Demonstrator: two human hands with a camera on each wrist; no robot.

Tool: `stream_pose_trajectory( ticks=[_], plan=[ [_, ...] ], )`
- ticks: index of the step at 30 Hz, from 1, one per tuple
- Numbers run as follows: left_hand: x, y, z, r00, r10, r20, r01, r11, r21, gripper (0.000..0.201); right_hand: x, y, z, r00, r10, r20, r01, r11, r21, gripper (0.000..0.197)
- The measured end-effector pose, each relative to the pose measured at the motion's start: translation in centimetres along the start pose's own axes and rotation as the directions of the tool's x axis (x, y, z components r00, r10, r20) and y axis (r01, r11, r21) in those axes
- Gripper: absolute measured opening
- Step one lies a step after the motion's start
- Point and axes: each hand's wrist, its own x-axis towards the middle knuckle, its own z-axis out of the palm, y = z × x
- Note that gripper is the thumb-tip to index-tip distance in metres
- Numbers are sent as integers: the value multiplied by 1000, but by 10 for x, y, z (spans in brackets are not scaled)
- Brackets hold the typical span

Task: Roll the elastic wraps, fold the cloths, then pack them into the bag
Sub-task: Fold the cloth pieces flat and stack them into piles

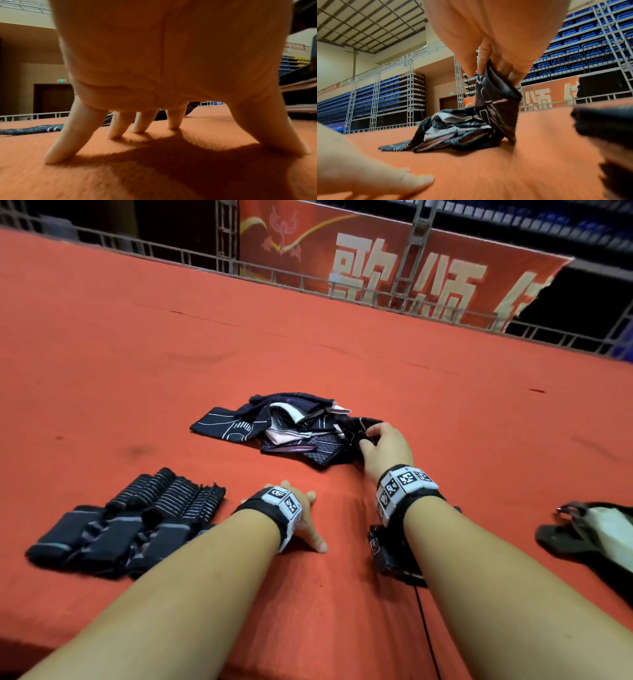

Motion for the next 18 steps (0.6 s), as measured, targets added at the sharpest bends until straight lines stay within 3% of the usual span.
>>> stream_pose_trajectory(
  ticks=[4, 7, 9, 11, 14, 16, 18],
  plan=[
    [-13, 0, -4, 999, 46, -20, -47, 998, -45, 129, -15, -6, -41, 999, 16, -37, -12, 994, 109, 29],
    [-18, 1, -6, 982, 113, -149, -134, 981, -140, 116, -24, -13, -60, 999, 17, -29, -9, 969, 247, 31],
    [-25, 5, -11, 952, 179, -249, -240, 940, -242, 117, -28, -18, -67, 997, 74, -4, -68, 928, 368, 26],
    [-36, 12, -21, 894, 288, -344, -406, 844, -349, 116, -32, -27, -74, 982, 169, 88, -189, 809, 556, 20],
    [-60, 20, -37, 813, 321, -485, -555, 678, -482, 76, -45, -44, -88, 956, 201, 214, -292, 594, 750, 25],
    [-77, 22, -49, 784, 258, -565, -569, 662, -487, 37, -56, -53, -99, 954, 168, 249, -301, 553, 777, 31],
    [-89, 20, -60, 755, 204, -624, -576, 660, -481, 18, -66, -57, -110, 960, 132, 248, -278, 574, 770, 34]
  ],
)
